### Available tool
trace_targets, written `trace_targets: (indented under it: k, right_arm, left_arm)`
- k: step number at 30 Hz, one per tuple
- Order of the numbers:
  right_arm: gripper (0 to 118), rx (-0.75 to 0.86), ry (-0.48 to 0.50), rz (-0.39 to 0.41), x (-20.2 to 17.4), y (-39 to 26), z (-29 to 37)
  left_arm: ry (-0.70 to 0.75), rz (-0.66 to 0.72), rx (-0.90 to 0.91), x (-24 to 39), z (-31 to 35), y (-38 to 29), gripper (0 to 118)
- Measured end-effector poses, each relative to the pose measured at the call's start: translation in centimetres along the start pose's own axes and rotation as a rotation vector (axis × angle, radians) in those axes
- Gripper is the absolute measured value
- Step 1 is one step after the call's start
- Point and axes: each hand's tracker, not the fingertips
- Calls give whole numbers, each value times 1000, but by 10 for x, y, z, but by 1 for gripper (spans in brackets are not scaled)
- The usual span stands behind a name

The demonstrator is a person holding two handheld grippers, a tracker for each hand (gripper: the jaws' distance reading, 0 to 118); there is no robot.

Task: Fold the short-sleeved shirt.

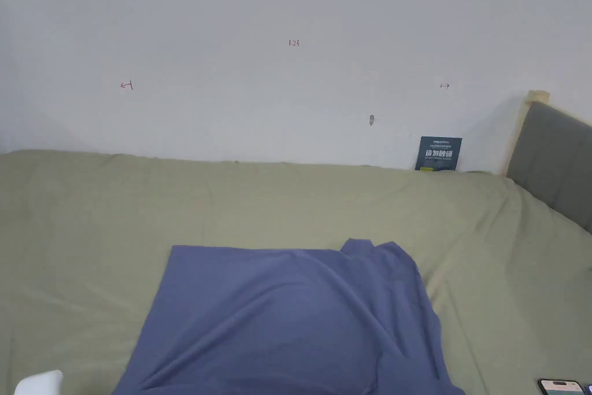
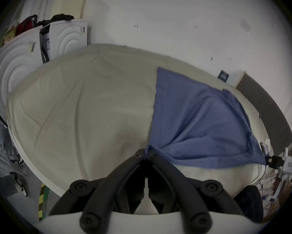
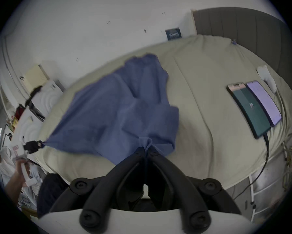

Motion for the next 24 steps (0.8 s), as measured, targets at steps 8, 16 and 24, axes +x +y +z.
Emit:
trace_targets:
  k: [8, 16, 24]
  right_arm:
    - [118, 82, 37, -26, -10, 10, 29]
    - [118, 525, 106, 278, -97, -1, 153]
    - [37, 700, 43, 364, -132, -16, 198]
  left_arm:
    - [-91, -17, 100, 9, 37, 3, 118]
    - [-168, -129, 488, 42, 166, -15, 118]
    - [-21, -399, 599, 73, 206, -33, 66]
